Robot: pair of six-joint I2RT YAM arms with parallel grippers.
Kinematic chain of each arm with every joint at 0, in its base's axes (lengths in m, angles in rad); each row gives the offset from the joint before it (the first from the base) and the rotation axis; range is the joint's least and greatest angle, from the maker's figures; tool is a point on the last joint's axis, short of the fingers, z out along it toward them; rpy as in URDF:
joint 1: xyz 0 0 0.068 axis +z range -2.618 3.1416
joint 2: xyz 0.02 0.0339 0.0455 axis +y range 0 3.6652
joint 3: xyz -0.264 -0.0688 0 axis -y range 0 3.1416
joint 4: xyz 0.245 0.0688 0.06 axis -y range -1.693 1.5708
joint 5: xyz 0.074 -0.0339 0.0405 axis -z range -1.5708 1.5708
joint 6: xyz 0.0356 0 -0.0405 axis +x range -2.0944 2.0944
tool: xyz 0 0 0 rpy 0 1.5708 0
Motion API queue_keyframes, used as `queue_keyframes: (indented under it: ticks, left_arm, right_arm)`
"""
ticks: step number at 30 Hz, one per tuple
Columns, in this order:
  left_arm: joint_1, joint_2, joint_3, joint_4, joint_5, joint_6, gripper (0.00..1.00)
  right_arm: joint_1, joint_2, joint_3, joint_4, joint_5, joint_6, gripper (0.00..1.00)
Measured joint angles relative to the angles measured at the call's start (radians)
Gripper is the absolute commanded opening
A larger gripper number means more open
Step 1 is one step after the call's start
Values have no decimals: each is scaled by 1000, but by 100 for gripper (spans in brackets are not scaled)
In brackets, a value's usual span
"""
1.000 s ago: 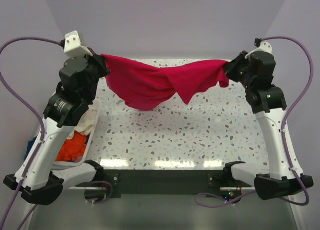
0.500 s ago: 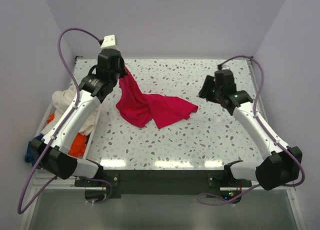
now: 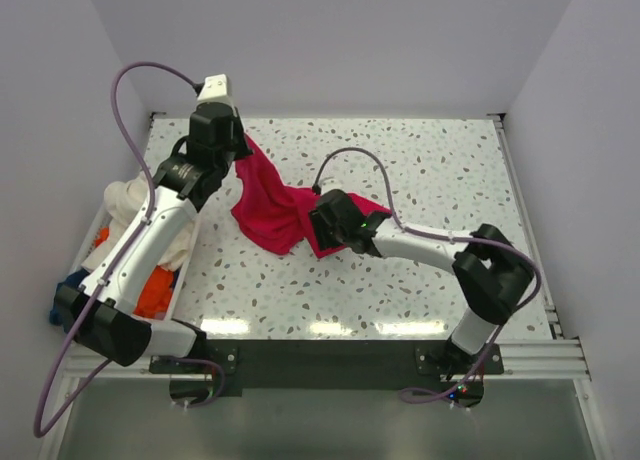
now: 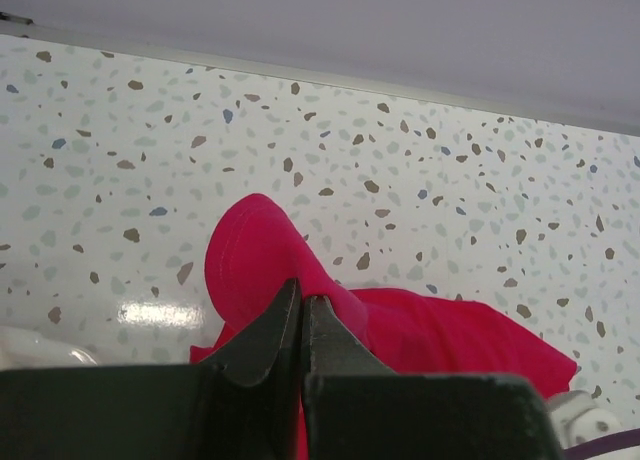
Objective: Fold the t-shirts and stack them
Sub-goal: Flatten the tshirt out
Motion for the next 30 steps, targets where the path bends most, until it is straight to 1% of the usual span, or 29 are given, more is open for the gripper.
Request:
queue_keyframes:
  ticks: [3,8,11,15,18,19,22,28,30]
  left_arm:
    - [6,0,-11,-1,6,0,0]
    - [14,-2,-25,-1,16,0,0]
    - [19,-2,-25,-1,24,0,0]
    - [27,-3,-27,0,29,0,0]
    - [34,-7,-36,0,33,0,0]
    - [37,-8,-38,0,34,1,0]
    - [42,-8,-40,0,42,1,0]
    - [46,-11,-40,-1,58,8,0]
    - [47,-16,-40,-2,63,8,0]
  right_arm:
    - [64,76,3,30,22,-24,54]
    - [119,116,3,72,45,-44,53]
    - [134,144,13,92,64,-53,45]
    - [142,201,30,106,83,-57,40]
    - [146,224,31,105,90,-59,27]
    - [146,226,31,106,98,-60,16]
    - [146,226,34,102,130,-61,1]
    - [133,218,71,16,211,-69,0]
    - [103,190,94,-29,216,-78,0]
